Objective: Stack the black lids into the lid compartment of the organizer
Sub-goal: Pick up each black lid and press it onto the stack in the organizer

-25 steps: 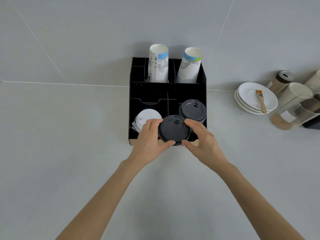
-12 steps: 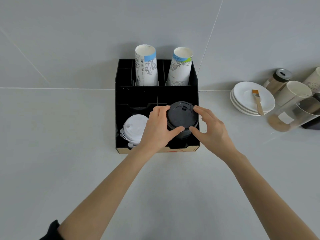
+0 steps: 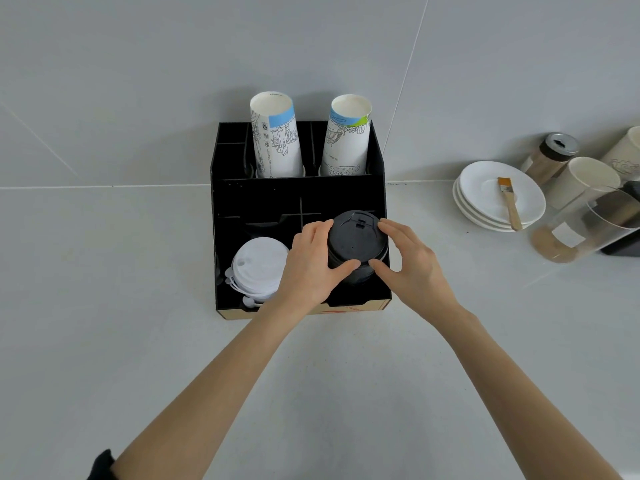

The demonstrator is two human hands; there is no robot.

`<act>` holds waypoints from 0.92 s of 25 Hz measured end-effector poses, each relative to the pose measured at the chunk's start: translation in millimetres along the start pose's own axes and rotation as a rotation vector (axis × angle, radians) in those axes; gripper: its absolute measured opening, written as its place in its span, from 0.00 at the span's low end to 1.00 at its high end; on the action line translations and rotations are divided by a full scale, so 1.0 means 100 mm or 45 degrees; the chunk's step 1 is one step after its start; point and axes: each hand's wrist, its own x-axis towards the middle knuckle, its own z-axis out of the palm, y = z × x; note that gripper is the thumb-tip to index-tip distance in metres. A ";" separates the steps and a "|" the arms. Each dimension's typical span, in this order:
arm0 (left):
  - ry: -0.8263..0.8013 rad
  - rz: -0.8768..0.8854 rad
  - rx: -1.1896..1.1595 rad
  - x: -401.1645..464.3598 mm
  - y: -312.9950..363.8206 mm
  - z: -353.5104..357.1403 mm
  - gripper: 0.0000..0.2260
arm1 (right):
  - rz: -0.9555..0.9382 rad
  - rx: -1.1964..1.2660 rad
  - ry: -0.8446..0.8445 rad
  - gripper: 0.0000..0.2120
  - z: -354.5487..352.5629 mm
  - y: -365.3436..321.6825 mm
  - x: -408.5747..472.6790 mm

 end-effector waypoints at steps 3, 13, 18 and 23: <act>-0.013 -0.010 0.001 0.02 -0.01 0.01 0.32 | 0.014 0.007 0.009 0.25 0.02 0.00 0.02; -0.060 0.039 0.062 0.06 -0.03 -0.03 0.32 | 0.057 0.059 0.052 0.25 0.05 -0.03 -0.01; -0.080 0.052 0.064 0.07 -0.03 -0.06 0.32 | 0.061 0.122 0.080 0.24 0.07 -0.03 -0.03; -0.096 0.093 0.105 0.09 0.00 -0.07 0.32 | 0.065 0.060 0.046 0.23 0.02 0.01 -0.02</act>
